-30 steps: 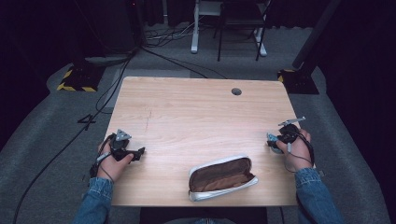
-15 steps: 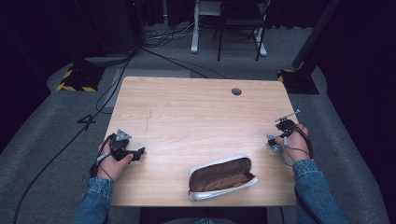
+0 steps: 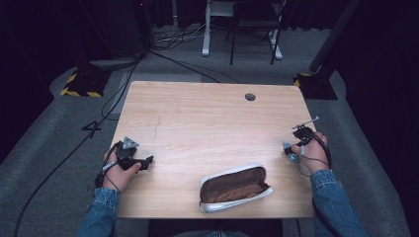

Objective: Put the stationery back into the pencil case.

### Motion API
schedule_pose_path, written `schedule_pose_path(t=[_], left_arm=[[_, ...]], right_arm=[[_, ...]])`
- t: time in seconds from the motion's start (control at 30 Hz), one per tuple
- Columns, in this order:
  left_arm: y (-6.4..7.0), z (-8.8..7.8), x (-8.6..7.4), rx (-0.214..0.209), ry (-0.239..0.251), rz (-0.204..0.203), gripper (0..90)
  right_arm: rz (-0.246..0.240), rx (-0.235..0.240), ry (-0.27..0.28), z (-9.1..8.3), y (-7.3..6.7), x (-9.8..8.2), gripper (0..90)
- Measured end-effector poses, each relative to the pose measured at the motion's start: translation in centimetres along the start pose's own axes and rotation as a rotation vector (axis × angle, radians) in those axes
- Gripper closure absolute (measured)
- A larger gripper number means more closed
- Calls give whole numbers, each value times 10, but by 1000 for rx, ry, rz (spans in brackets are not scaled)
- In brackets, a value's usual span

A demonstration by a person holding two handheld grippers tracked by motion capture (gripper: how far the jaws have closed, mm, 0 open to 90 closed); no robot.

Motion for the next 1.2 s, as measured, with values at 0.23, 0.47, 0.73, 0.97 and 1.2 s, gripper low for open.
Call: schedule_pose_path(t=[0.23, 0.47, 0.73, 0.97, 1.2], left_arm=[[0, 0, 0, -2, -1, 1, 149], [0, 0, 0, 0, 0, 0, 149], [0, 0, 0, 0, -3, 3, 147], [0, 0, 0, 1, -3, 5, 147], [0, 0, 0, 0, -3, 3, 146]], right_arm=[[16, 6, -1, -5, 3, -4, 505], [11, 4, 43, -24, 2, -1, 505], [5, 16, 118, -51, -1, 1, 505], [0, 42, 191, -70, -9, -4, 505], [-20, 96, 279, -94, -30, -16, 505]])
Point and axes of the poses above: each handheld gripper's, and its own axes: z roughly forward along the jaws, x roughly out of its top, y roughly to its right, the point moved 3 cm from there along z, roughly forward along the jaws, and after that the axes turned 8 degrees about -x, right-handed, at the moved point
